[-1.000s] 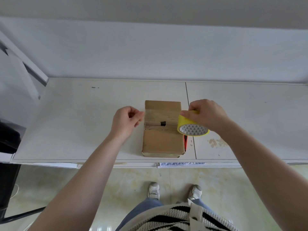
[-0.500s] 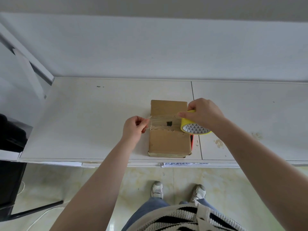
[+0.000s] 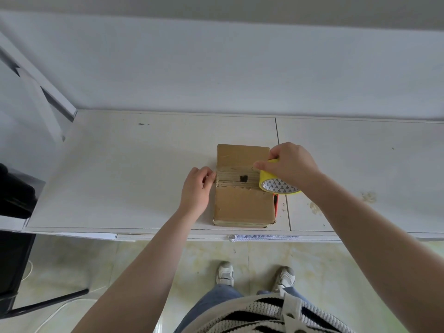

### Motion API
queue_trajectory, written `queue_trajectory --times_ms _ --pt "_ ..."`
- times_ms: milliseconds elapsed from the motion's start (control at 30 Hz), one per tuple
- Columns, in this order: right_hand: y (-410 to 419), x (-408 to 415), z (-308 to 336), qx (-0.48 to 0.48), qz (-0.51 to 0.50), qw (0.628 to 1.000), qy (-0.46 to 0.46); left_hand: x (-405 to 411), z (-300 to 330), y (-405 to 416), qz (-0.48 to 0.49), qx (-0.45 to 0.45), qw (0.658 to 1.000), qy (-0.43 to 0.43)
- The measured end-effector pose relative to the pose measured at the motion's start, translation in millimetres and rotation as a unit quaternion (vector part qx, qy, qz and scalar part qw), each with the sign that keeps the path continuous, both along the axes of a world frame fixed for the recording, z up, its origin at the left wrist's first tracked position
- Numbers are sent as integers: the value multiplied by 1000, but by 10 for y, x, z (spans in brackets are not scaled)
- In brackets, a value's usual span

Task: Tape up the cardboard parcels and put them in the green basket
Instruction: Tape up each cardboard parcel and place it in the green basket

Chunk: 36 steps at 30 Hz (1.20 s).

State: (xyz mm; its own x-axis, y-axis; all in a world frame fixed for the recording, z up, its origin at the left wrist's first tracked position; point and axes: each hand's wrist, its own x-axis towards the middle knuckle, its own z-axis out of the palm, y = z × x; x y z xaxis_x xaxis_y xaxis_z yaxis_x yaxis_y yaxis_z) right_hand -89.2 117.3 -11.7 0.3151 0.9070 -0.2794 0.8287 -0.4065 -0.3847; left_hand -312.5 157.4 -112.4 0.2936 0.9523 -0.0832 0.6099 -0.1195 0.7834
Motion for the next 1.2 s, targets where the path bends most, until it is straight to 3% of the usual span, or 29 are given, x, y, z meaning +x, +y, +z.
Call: queue_trajectory --times_ms 100,233,433,600,800,967,1200 --pt "-2 0 -6 2 -3 1000 -2 25 -15 -23 -9 -11 1000 -2" --pt "0 -8 -3 3 -3 1000 -7 25 3 -27 62 -34 997 -21" --pt "0 2 -15 5 -3 1000 -12 79 89 -82 11 -25 999 -40" --pt "10 -21 -17 6 4 1000 -21 193 131 -62 3 -24 998 54" --pt "-69 157 83 -3 26 1000 15 247 89 -113 40 -55 997 24" --pt "-169 421 0 -15 -7 996 -90 250 81 -121 31 -55 998 13" --pt "-248 507 -427 -64 -29 997 32 219 76 -125 19 -65 998 -1"
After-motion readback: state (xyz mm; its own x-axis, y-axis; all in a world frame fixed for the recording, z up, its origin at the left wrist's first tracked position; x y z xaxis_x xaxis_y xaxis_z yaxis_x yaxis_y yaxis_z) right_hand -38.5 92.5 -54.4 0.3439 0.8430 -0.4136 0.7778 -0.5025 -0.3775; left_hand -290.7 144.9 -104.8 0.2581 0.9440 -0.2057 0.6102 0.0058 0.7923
